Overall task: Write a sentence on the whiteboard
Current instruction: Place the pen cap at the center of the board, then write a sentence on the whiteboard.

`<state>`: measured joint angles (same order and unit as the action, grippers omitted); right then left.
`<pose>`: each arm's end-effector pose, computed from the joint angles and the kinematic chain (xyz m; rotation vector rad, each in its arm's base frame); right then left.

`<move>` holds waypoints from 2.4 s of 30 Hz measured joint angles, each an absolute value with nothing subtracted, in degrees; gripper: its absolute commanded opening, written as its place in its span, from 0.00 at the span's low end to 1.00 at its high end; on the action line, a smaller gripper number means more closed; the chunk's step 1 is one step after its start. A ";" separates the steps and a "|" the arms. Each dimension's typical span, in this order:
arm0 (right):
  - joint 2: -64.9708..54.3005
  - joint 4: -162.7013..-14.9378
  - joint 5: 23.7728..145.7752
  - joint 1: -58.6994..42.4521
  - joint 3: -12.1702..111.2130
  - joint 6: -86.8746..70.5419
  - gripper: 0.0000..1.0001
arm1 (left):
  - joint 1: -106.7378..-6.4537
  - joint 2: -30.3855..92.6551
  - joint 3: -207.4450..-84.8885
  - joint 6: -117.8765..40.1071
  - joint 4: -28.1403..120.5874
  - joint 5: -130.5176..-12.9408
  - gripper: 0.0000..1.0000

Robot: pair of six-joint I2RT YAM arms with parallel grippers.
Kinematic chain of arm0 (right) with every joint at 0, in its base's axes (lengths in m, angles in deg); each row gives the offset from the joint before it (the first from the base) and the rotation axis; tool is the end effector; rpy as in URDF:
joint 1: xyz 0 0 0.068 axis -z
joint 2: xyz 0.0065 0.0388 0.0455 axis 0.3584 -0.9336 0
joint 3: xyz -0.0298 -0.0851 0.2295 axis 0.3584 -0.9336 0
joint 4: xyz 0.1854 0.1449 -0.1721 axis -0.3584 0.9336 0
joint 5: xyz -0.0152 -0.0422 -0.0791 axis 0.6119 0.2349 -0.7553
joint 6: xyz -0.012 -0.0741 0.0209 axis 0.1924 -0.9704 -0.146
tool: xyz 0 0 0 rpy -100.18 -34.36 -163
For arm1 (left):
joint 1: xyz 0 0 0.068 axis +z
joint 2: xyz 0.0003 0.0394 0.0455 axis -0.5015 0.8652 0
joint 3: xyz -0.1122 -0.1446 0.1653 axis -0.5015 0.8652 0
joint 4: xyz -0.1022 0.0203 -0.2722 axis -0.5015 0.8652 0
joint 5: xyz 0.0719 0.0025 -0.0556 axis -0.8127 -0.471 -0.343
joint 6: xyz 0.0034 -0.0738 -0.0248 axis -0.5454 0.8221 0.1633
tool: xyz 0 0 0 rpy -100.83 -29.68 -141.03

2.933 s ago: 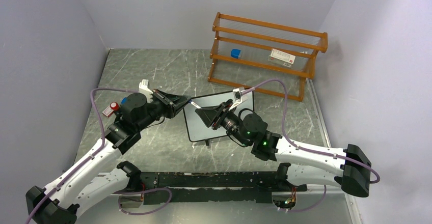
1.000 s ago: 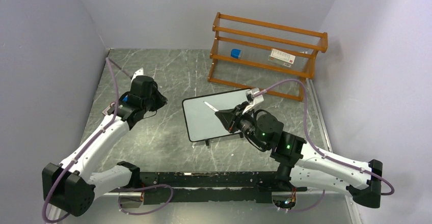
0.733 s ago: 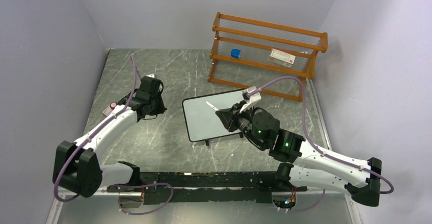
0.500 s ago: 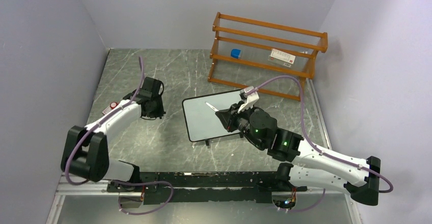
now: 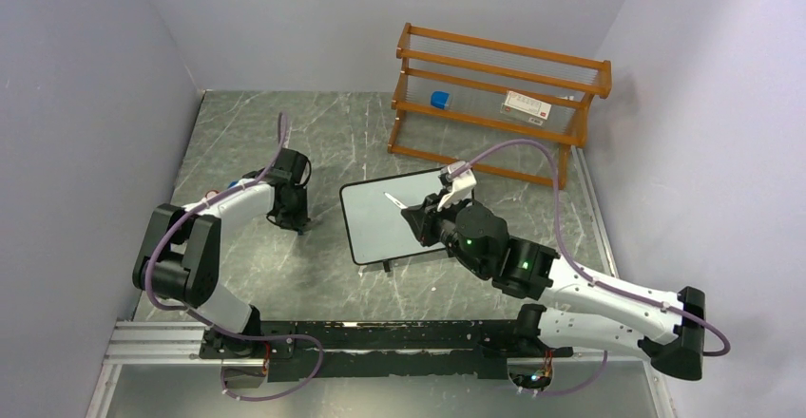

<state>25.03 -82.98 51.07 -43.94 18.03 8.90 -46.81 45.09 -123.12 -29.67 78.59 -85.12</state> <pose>0.1460 0.2433 0.2945 -0.3209 1.8017 0.7041 0.3027 -0.0846 0.0851 -0.1209 2.7882 -0.0358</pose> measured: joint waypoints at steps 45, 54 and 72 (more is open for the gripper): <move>21.49 -69.36 47.11 -43.94 26.22 5.71 0.00 | -34.68 18.73 -121.33 -33.95 54.31 -40.27 0.85; 21.49 -69.43 48.88 -43.94 25.98 4.44 0.00 | -33.21 24.92 -117.13 -28.36 42.46 -24.59 0.79; 20.92 -71.74 52.31 -43.94 24.87 3.76 0.00 | -40.16 34.18 -114.47 -21.43 29.67 -16.14 0.40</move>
<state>20.92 -71.74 52.31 -43.94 24.87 3.76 -40.16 34.18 -114.47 -21.43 29.67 -16.14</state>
